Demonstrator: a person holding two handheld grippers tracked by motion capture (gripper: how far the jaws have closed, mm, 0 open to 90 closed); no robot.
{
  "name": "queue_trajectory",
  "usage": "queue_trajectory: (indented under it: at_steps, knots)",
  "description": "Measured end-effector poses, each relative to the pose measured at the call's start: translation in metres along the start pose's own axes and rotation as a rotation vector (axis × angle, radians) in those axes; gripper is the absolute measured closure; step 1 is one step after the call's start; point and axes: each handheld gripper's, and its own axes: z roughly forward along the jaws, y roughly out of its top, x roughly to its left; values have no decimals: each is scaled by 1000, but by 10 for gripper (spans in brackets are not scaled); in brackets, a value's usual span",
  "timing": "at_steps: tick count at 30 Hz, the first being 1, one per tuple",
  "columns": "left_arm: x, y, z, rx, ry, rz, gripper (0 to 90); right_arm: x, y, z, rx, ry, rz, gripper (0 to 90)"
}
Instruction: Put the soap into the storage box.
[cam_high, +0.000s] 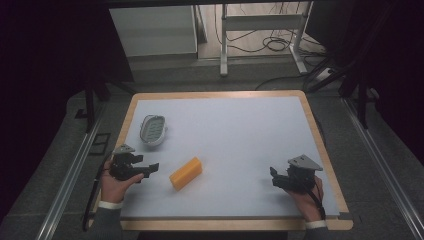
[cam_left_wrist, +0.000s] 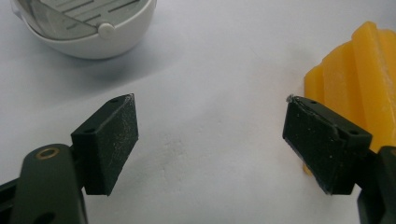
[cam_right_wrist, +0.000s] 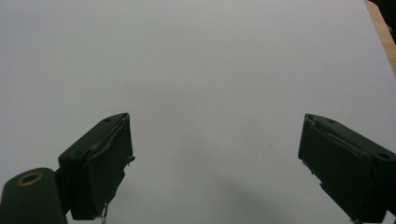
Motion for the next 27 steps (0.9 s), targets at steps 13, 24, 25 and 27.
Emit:
queue_trajectory:
  at_steps: [13, 24, 25, 27]
  knots:
    - [-2, 4, -4, -7, 2, 17, 197, -1, -3, -5, -5, 10, -19, 92]
    - [-3, 5, -9, -11, 14, 23, 202, 5, -4, -2, 17, 9, -53, 92]
    - [-3, 5, -9, -11, 14, 23, 202, 5, -4, -2, 17, 9, -53, 92]
    - [-4, 5, -9, -7, 16, 28, 202, 4, -4, -3, 12, 8, -48, 92]
